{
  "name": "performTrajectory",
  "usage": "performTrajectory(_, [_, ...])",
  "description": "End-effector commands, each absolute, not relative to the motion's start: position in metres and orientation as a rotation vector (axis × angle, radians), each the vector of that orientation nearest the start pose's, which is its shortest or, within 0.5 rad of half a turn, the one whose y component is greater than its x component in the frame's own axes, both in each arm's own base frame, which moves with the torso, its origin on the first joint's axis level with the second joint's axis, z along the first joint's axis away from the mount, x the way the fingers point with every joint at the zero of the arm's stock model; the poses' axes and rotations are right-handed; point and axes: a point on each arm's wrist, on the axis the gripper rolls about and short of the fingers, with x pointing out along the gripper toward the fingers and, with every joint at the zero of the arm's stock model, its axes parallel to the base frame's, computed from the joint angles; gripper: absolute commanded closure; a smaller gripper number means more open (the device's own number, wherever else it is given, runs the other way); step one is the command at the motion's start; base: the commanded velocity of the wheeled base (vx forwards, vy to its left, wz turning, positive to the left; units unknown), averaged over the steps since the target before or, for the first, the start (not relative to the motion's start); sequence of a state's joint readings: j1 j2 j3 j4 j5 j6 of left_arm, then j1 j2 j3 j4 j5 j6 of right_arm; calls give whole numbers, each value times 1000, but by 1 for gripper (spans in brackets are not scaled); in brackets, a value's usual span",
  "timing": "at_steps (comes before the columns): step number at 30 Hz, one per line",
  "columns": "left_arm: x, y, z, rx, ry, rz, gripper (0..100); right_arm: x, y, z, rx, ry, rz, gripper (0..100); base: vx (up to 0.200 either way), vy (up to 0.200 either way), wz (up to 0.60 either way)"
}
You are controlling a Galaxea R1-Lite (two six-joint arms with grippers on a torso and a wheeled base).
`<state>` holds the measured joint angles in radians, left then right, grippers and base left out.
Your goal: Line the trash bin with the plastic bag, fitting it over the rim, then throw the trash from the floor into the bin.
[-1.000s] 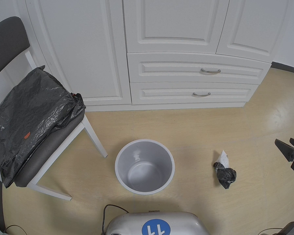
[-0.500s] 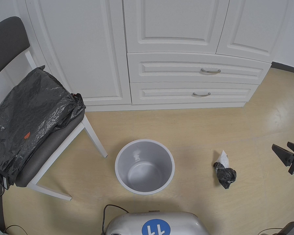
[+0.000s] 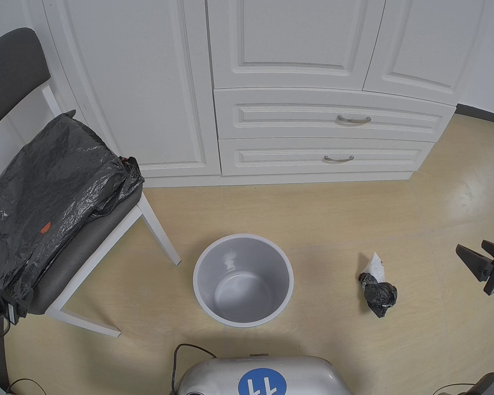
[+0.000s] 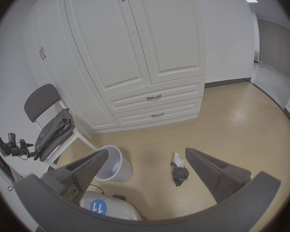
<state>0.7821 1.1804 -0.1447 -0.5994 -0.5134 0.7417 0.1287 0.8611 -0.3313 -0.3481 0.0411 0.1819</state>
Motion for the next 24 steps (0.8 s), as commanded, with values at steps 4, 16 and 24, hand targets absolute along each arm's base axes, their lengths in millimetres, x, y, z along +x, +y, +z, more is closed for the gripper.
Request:
performTrajectory(4, [101, 85, 118, 500, 459, 103, 0, 93, 13, 183, 170, 203, 152, 0, 0, 0, 0])
performTrajectory(16, [106, 104, 121, 508, 489, 176, 0, 92, 13, 185, 171, 194, 153, 0, 0, 0, 0])
performTrajectory(24, [95, 125, 143, 540, 453, 345, 0, 91, 13, 185, 151, 185, 156, 0, 0, 0, 0])
